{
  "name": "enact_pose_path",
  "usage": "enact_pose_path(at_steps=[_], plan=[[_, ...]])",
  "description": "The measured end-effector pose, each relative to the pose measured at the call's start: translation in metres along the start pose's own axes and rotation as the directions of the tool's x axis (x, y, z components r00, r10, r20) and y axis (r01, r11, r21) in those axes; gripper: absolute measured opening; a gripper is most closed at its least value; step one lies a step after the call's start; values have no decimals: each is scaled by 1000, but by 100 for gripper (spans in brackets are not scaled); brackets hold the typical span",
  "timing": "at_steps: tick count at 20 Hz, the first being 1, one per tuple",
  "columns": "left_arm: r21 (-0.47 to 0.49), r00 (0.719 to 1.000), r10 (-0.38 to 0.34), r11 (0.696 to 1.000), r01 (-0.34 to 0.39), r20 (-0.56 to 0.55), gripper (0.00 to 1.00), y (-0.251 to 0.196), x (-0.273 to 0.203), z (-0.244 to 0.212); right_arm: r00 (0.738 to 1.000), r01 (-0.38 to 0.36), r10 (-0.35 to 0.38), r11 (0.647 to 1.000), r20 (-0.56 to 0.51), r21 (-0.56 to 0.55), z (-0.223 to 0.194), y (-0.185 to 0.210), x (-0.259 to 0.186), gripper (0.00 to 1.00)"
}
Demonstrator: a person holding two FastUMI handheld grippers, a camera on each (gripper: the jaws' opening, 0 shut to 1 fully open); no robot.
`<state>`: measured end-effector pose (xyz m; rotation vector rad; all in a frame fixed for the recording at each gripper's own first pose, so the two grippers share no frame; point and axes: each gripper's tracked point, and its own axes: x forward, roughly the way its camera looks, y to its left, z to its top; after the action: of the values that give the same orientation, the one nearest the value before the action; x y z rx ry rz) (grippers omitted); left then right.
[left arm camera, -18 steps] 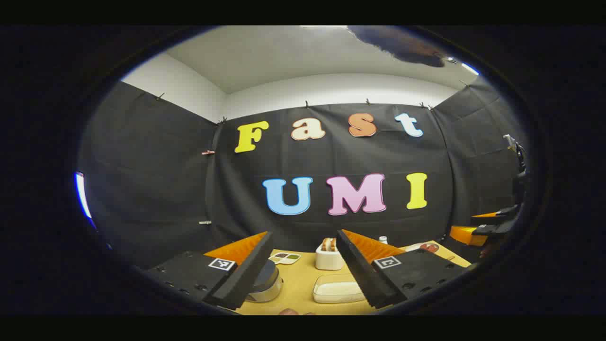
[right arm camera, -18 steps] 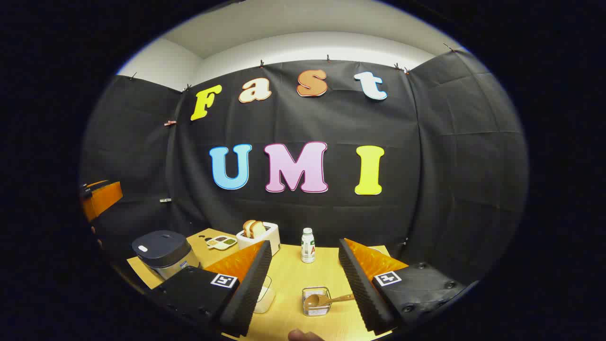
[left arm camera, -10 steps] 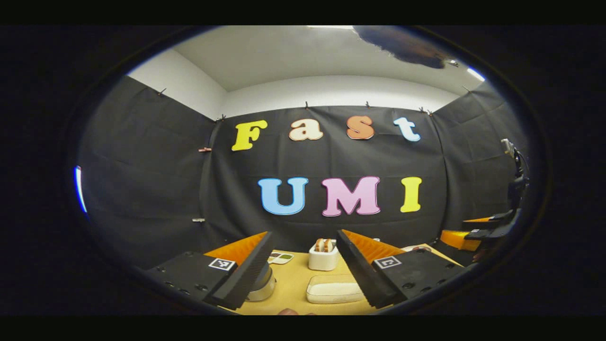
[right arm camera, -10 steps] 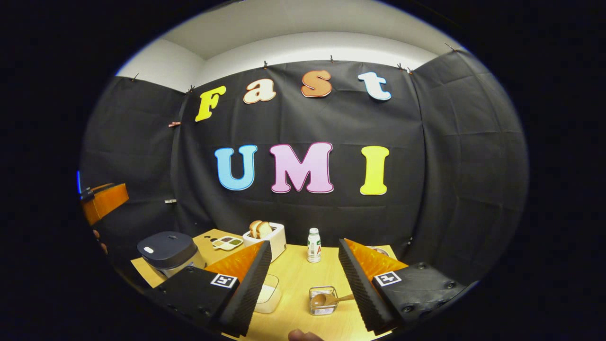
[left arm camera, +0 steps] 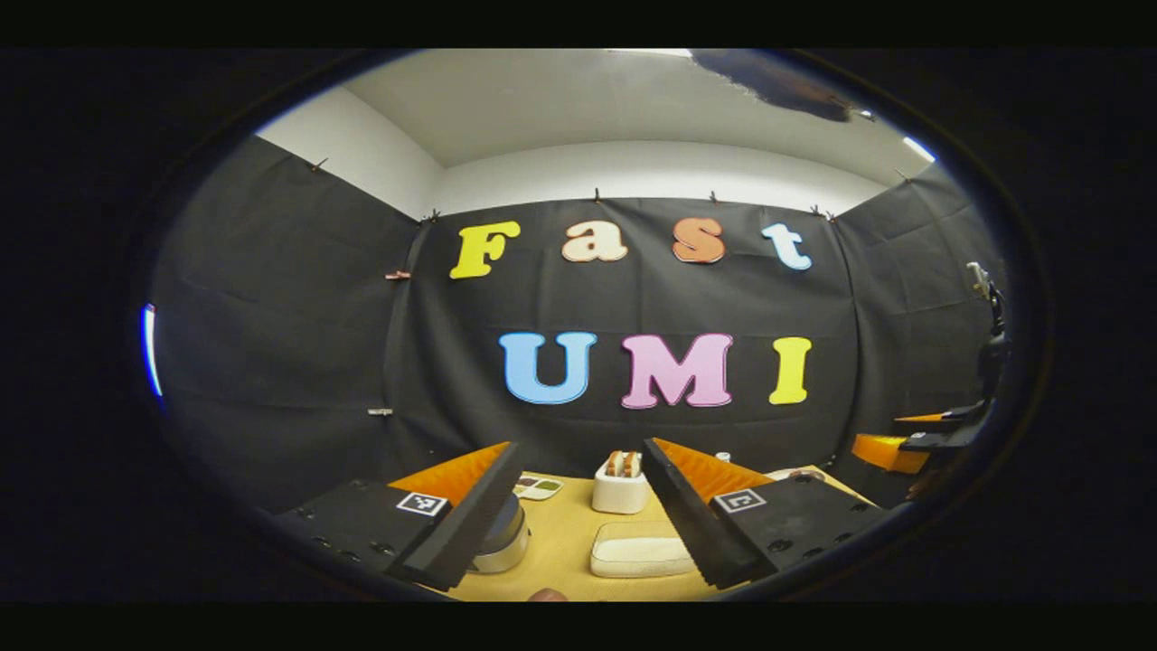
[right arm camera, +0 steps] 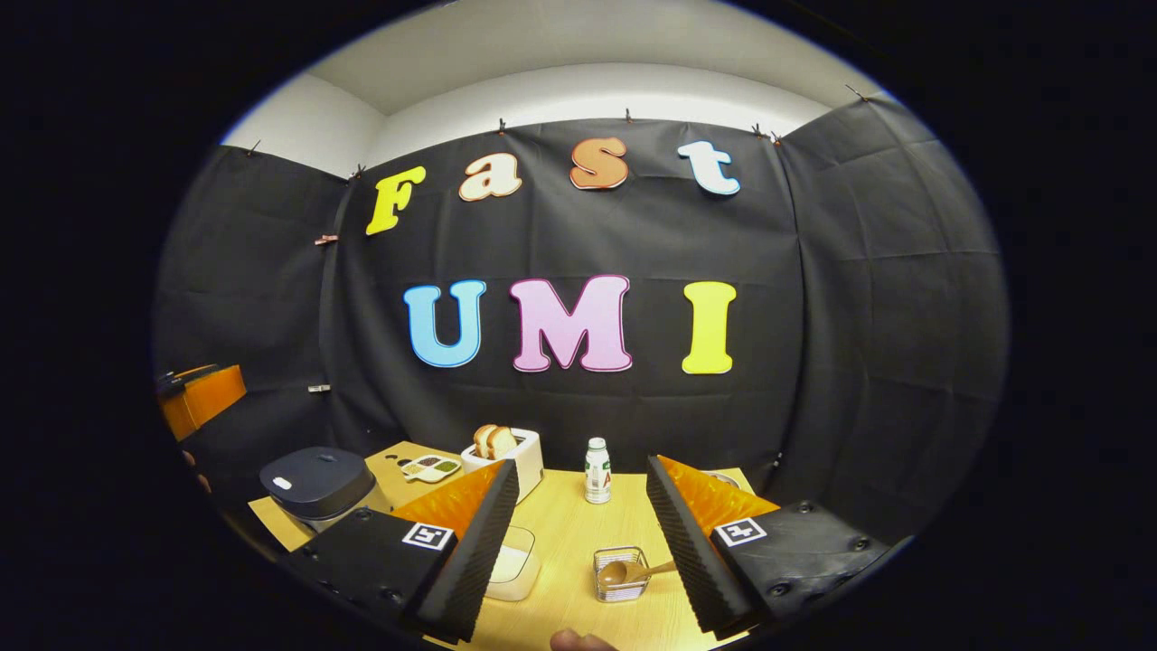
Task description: Close the left gripper, press the button to open the rice cooker; take a wooden spoon from the chopstick holder with the right hand, scoop a spoonful of rice and pour it into the rice cooker, then put the wooden spoon back into the chopstick holder.
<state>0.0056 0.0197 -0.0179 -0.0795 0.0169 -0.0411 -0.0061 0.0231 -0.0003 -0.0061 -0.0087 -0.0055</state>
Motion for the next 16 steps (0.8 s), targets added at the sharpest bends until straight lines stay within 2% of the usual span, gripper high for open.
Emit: enact_pose_path(at_steps=[3, 10, 14, 16], plan=[[-35, 1000, -8, 999, 7, -14, 92, 6, 2, -7, 1000, -6, 6, 1000, -6, -1, -2, 8, -1, 89], [-38, 995, 6, 999, -10, -103, 95, 29, 11, -40, 1000, -2, 2, 1000, -11, -26, -6, 22, 2, 89], [-46, 994, 32, 998, -37, -101, 88, 47, 19, -44, 1000, 0, -1, 999, -18, -35, -9, 27, 6, 89], [-42, 992, 52, 998, -57, -112, 81, 59, 23, -53, 1000, 2, -3, 999, -24, -33, -12, 31, 9, 89]])
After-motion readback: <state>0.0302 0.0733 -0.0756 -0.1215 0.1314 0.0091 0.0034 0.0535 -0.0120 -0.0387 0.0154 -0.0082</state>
